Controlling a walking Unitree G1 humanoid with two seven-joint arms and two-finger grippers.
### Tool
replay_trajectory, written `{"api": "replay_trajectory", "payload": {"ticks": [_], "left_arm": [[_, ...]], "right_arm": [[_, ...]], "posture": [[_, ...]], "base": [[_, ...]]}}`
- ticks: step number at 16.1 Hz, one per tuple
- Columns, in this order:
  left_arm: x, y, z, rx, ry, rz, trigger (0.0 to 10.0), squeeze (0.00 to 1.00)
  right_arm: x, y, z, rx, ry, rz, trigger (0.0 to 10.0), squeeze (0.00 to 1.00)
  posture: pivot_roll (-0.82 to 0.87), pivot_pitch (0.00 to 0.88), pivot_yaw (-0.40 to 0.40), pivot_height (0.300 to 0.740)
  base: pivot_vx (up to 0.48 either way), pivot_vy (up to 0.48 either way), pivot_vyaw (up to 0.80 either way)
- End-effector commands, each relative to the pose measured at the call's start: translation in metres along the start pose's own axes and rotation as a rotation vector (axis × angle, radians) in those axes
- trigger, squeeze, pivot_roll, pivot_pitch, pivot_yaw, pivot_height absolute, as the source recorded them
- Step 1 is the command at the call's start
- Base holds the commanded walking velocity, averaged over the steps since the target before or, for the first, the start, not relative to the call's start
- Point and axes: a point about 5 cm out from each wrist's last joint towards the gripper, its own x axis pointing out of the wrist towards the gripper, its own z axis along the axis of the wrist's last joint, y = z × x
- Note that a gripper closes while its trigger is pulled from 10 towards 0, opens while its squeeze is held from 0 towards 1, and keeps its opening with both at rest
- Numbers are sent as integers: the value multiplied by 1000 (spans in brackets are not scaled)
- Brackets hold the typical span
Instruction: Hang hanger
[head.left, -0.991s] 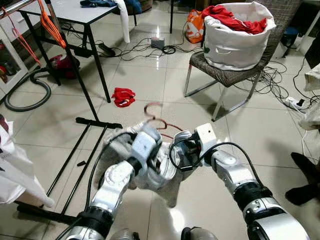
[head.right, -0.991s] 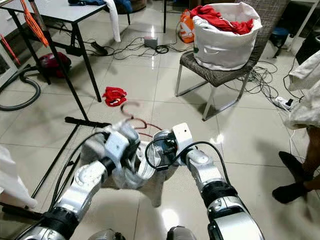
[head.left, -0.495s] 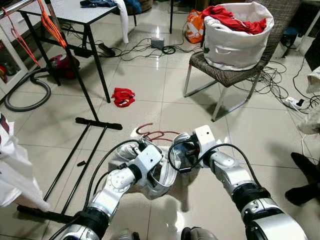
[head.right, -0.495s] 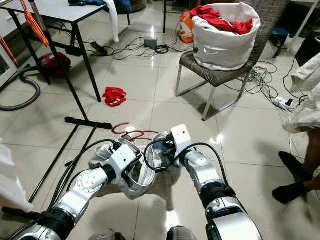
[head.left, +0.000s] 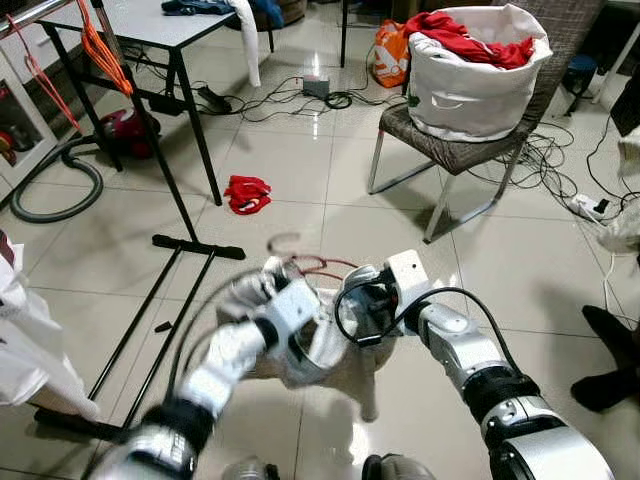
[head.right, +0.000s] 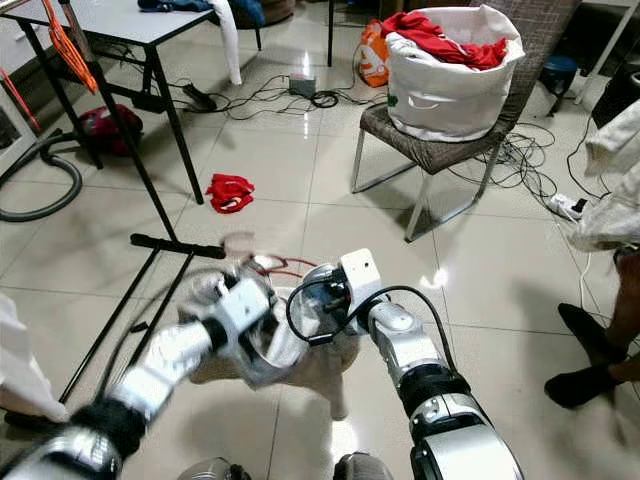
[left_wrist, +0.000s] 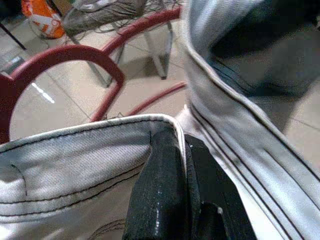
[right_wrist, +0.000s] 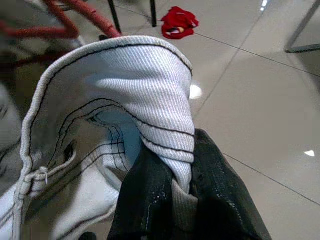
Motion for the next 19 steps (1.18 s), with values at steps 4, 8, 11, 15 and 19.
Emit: {"api": "replay_trajectory", "payload": {"ticks": [4,8,11,15,19], "left_arm": [[21,10,41,66,-75,-185,0,0],[28,-24,34,165,47,-547,0,0],[23,-34,18,302,175,-681,0,0],[23,-33,13,398,230,-687,0,0],[27,-41,15,421,209,-687,0,0]], "right_arm": [[4,23,31,-65,-90,241,10000,161],[3,28,32,-71,-73,307,10000,165],[1,29,34,-74,-67,340,10000,157],[-2,33,34,-70,-63,390,10000,161],[-2,33,36,-53,-66,387,10000,161]], "posture": [[-92,0,17,740],[-108,0,26,740],[-110,2,25,740],[-114,2,28,740],[-113,5,29,740]], "base": [[0,0,0],[0,0,0],[0,0,0],[0,0,0],[0,0,0]]}}
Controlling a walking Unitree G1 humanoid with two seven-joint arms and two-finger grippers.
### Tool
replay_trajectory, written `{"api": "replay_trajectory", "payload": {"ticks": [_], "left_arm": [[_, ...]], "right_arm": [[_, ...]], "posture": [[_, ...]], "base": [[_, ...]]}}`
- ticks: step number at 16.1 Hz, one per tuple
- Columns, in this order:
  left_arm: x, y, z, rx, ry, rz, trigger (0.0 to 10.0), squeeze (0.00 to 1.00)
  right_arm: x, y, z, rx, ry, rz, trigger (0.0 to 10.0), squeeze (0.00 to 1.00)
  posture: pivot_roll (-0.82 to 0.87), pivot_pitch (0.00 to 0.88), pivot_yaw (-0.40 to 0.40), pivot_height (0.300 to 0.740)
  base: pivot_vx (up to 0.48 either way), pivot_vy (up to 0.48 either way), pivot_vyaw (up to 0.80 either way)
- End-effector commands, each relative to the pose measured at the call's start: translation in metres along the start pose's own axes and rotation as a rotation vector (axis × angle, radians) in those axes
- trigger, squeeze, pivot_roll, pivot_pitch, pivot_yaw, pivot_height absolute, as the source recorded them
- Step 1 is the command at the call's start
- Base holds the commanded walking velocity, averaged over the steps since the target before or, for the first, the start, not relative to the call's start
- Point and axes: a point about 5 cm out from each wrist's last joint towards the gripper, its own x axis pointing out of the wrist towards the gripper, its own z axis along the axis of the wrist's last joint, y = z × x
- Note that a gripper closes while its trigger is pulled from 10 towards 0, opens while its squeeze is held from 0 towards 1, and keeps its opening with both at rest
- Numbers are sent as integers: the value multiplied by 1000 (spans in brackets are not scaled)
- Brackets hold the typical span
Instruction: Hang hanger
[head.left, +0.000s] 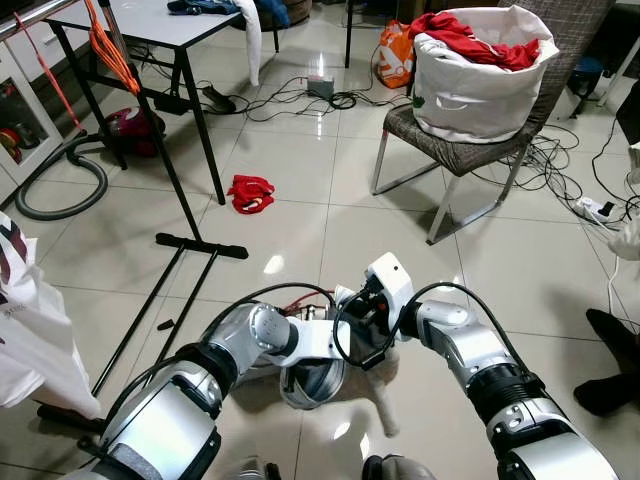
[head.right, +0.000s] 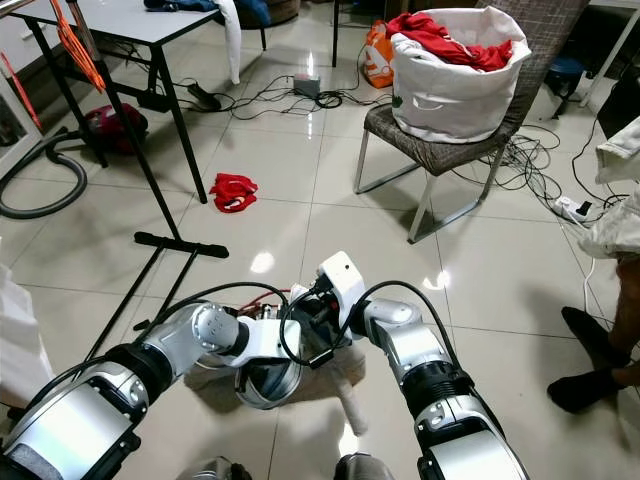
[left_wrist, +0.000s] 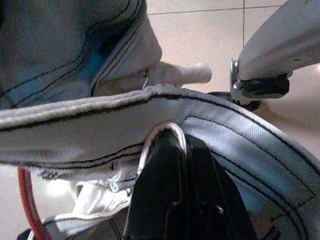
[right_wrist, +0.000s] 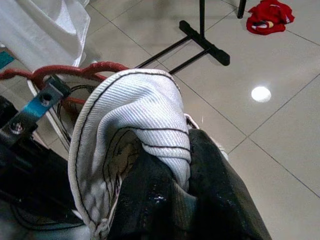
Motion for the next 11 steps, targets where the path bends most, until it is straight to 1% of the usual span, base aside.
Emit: {"api": "replay_trajectory", "payload": {"ticks": [1,5,6,8,10,11], "left_arm": [[8,3,24,63,-74,6,0,0],[13,10,39,44,-115,86,0,0],[13,11,39,44,-109,95,0,0],[11,14,37,26,-106,125,0,0],[4,23,36,24,-107,183,0,0],[3,25,37,25,-109,193,0,0]], "right_arm": [[7,12,29,-8,-132,62,10000,161],[8,16,30,-5,-134,65,10000,153],[8,15,30,-8,-137,56,10000,157],[7,12,32,-3,-156,15,10000,153],[5,6,38,-11,-214,-75,10000,149],[5,5,38,-11,-221,-86,10000,149]], "posture": [[-113,5,29,740],[-110,5,32,740],[-110,5,32,740],[-110,5,32,740],[-111,0,29,740],[-111,0,29,740]], "base": [[0,0,0],[0,0,0],[0,0,0],[0,0,0],[0,0,0],[0,0,0]]}}
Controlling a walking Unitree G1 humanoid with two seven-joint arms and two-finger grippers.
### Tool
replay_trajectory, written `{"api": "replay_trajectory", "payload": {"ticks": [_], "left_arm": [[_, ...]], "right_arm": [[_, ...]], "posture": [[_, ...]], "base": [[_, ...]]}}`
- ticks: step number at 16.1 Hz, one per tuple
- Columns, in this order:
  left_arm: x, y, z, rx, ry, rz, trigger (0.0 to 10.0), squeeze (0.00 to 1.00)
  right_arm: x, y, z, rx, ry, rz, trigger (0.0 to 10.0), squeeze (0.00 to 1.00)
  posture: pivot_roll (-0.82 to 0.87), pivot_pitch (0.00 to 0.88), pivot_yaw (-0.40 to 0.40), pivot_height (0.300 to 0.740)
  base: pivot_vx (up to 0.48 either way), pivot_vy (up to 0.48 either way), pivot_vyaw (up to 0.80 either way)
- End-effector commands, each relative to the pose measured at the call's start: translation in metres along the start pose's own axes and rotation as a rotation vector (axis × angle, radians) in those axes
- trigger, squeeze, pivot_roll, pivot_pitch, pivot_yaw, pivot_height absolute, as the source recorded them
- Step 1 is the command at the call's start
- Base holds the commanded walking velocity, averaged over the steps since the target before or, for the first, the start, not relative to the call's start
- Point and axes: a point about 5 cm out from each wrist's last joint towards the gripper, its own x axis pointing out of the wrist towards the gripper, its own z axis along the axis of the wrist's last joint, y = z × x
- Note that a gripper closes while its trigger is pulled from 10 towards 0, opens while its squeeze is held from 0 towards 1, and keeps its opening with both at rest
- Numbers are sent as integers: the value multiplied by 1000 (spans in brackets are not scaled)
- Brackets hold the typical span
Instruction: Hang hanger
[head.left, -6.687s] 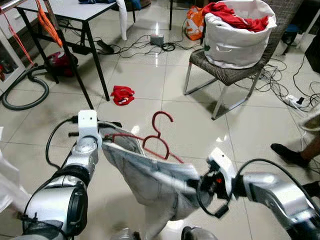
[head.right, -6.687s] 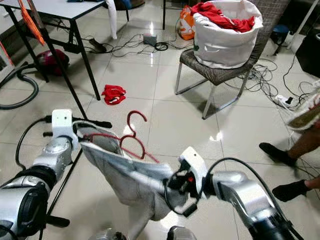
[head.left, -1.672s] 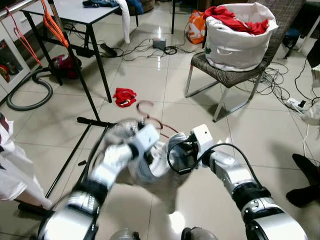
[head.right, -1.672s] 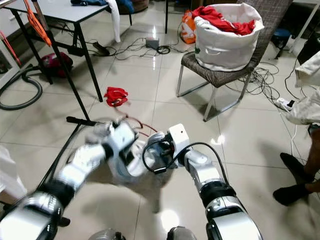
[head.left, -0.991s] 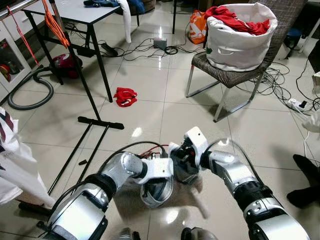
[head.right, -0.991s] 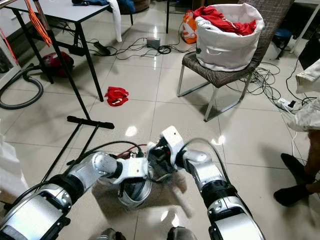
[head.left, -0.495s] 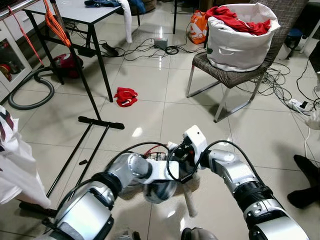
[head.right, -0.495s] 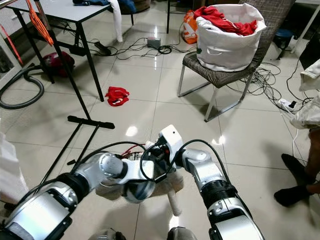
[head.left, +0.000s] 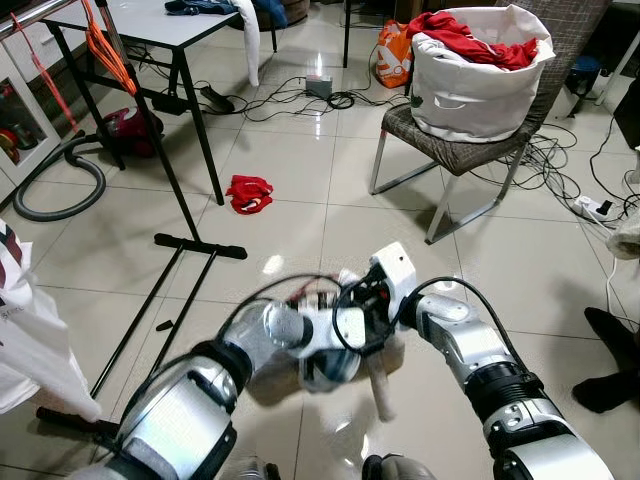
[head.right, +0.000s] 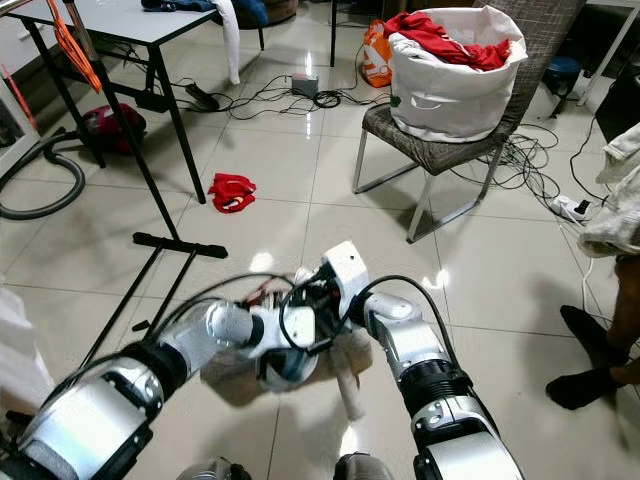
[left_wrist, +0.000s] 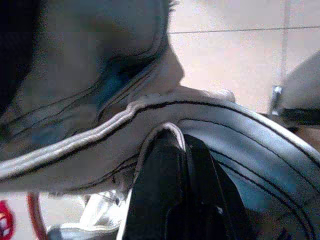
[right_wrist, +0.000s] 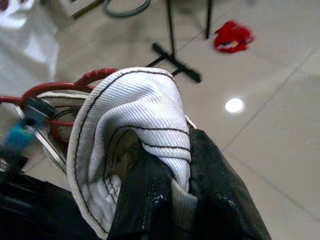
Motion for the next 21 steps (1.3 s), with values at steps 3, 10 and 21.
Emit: {"api": "replay_trajectory", "payload": {"ticks": [3,10,21], "left_arm": [[3,7,19,33,-69,28,0,0],[3,9,18,49,-54,38,0,0],[3,11,21,79,-48,28,0,0]], "right_arm": [[6,8,24,-28,-161,-45,10000,153],[2,-9,27,47,-226,-236,10000,149],[-5,-32,33,120,-286,-481,10000,149]], "posture": [[-106,0,21,740],[-110,0,20,740],[-112,0,29,740]], "base": [[0,0,0],[0,0,0],[0,0,0]]}}
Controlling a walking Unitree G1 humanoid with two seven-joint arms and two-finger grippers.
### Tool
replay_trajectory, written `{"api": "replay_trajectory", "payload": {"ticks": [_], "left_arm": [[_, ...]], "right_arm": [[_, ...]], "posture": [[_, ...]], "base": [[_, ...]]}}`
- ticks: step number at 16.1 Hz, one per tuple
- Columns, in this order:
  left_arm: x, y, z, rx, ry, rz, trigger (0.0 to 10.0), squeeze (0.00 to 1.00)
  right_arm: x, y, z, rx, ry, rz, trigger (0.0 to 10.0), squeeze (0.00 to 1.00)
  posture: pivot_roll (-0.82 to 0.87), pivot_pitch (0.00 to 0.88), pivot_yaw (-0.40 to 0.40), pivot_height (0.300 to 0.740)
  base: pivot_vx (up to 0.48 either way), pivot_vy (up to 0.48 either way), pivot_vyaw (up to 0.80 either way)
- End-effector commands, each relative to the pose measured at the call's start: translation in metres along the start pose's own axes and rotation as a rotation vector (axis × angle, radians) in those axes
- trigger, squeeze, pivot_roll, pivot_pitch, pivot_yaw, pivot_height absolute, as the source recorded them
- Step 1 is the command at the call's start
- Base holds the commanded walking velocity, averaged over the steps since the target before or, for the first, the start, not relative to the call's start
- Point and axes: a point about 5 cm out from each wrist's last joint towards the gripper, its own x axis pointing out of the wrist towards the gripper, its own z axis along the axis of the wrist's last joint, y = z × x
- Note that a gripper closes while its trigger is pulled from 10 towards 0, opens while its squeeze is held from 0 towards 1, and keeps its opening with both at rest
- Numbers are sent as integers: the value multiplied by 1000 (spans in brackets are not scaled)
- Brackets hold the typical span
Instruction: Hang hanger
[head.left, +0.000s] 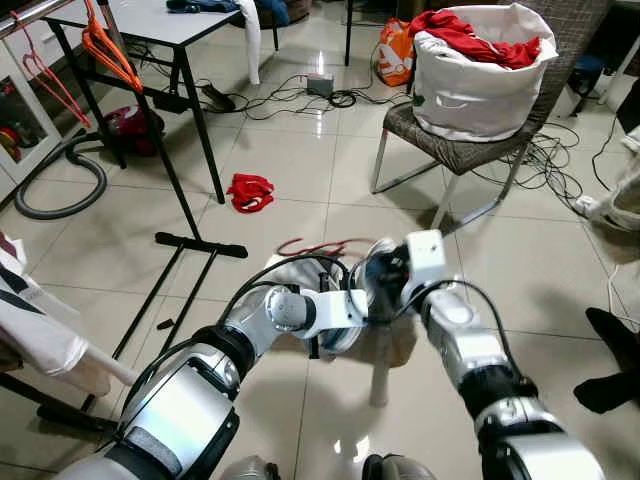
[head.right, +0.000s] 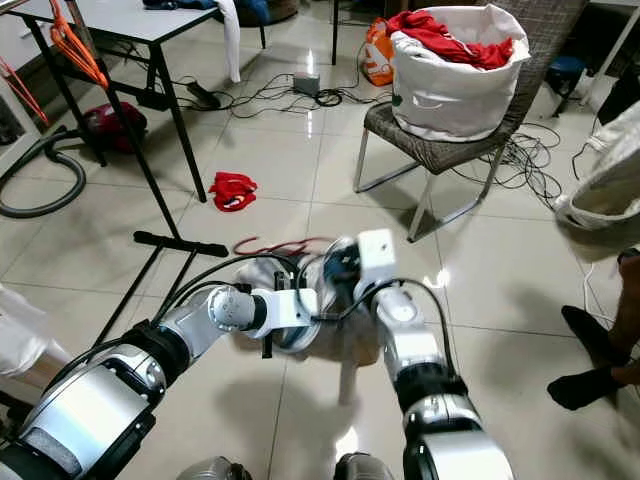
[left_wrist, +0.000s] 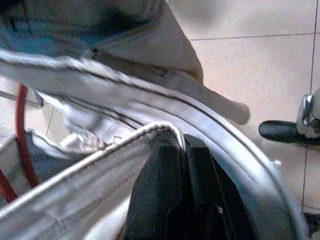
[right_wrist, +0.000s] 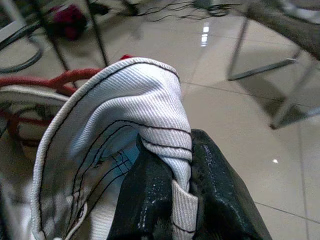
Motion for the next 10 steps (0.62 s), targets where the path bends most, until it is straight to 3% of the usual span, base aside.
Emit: {"api": "replay_trajectory", "payload": {"ticks": [1,10], "left_arm": [[4,-2,10,42,-27,-31,0,0],[4,-1,11,42,-31,-35,0,0]], "right_arm": [[6,-2,31,63,-136,-49,10000,149],[10,0,36,74,-158,-73,10000,149]], "posture": [[-111,0,31,740],[-107,0,30,740]], "base": [[0,0,0],[0,0,0]]}}
